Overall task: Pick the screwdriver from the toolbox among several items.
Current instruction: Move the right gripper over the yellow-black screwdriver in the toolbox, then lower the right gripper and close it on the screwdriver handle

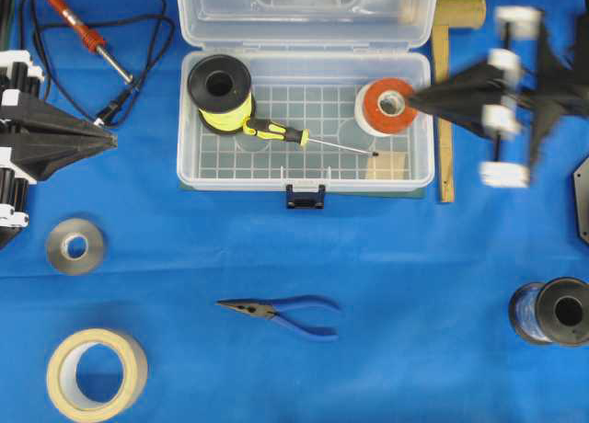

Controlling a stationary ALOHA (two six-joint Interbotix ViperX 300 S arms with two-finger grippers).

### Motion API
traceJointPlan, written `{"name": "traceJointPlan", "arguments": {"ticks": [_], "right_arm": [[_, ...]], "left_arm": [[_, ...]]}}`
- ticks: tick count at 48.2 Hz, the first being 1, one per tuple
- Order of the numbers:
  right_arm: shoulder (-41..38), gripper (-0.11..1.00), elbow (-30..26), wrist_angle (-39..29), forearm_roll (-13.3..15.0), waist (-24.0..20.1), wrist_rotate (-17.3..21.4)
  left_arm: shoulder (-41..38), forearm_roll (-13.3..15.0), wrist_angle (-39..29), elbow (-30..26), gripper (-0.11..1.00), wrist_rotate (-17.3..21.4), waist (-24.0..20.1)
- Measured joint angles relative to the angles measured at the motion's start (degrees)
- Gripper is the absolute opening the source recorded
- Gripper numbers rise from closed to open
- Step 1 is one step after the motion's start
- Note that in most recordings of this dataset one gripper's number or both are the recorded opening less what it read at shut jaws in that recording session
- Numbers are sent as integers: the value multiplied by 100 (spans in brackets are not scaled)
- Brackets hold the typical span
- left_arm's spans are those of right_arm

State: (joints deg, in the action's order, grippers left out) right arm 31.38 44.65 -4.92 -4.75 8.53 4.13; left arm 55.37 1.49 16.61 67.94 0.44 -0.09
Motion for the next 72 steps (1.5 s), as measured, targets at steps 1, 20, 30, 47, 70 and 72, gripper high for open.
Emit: {"name": "traceJointPlan", "arguments": {"ticks": [1,20,30,47,70,72], "right_arm": [[-149,1,-132,-88,-9,26,44],[-2865,72,-2522,-2452,18,352,879],[-3920,67,-3199,-2795,18,387,1028],[-5247,67,-3595,-2830,18,439,1116],[-5493,25,-3639,-2795,18,457,1037],[-5484,25,-3639,-2830,26,457,1037]], "left_arm": [[0,0,9,-9,0,0,0],[-35,9,0,0,0,0,-141],[-44,9,9,0,0,0,-141],[-53,9,0,0,0,-44,-141],[-53,9,0,0,0,-44,-132],[-44,9,0,0,0,-44,-141]]}}
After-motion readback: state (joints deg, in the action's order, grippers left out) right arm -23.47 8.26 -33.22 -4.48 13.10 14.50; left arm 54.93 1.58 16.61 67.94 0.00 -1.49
